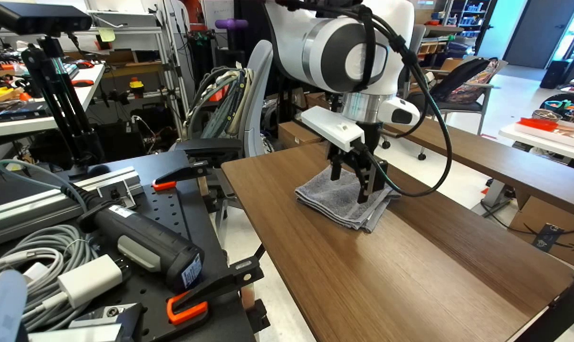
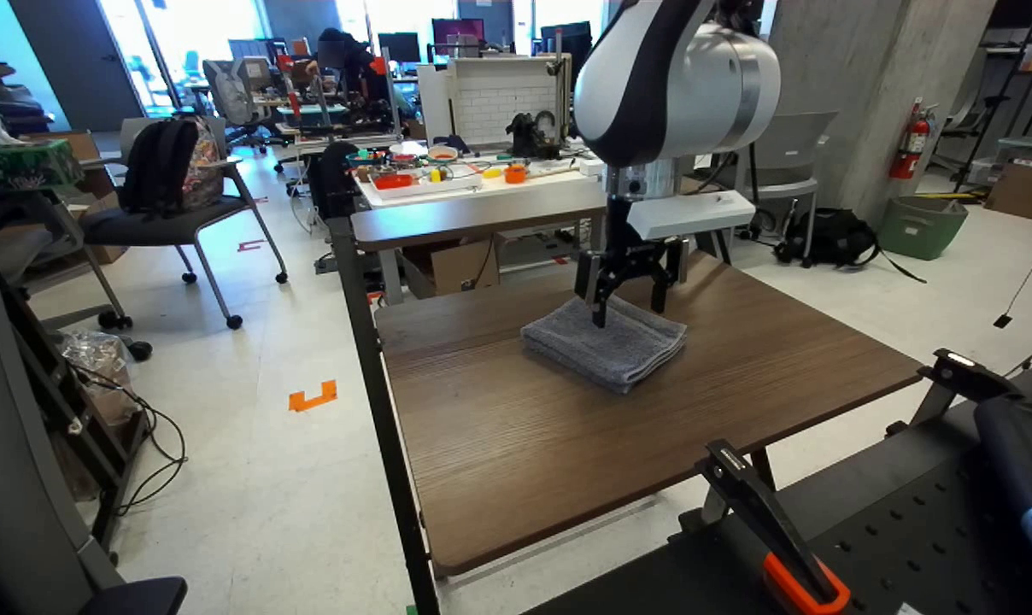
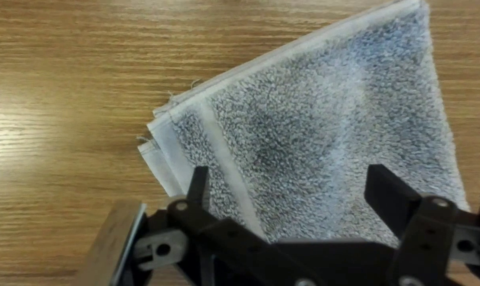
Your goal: Use the towel to wipe the table
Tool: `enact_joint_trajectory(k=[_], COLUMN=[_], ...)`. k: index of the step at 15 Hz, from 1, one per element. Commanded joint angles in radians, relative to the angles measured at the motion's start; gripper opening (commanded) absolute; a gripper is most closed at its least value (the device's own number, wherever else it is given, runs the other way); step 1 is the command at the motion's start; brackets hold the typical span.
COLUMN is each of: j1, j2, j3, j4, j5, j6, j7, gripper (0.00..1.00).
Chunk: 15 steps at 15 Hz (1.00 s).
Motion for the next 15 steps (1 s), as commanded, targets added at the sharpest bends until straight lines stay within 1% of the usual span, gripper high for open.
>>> enact_joint_trajectory(k=[1, 4, 8, 11, 15], j1=[-0.007, -0.012, -0.031, -0.061, -0.124], j2=[0.110, 0.167, 0.192, 0.218, 0.266], j3=[-0.008, -0.021, -0.033, -0.050, -0.068], j4=[0.136, 0.204, 0.270, 0.327, 0.431], j5=[0.004, 0.000, -0.001, -0.001, 0.008], j6=[-0.076, -0.120, -0.193, -0.238, -0.330], j7=[-0.012, -0.013, -0.025, -0.034, -0.049], gripper=[1.00, 1.00, 1.00, 1.00, 1.00])
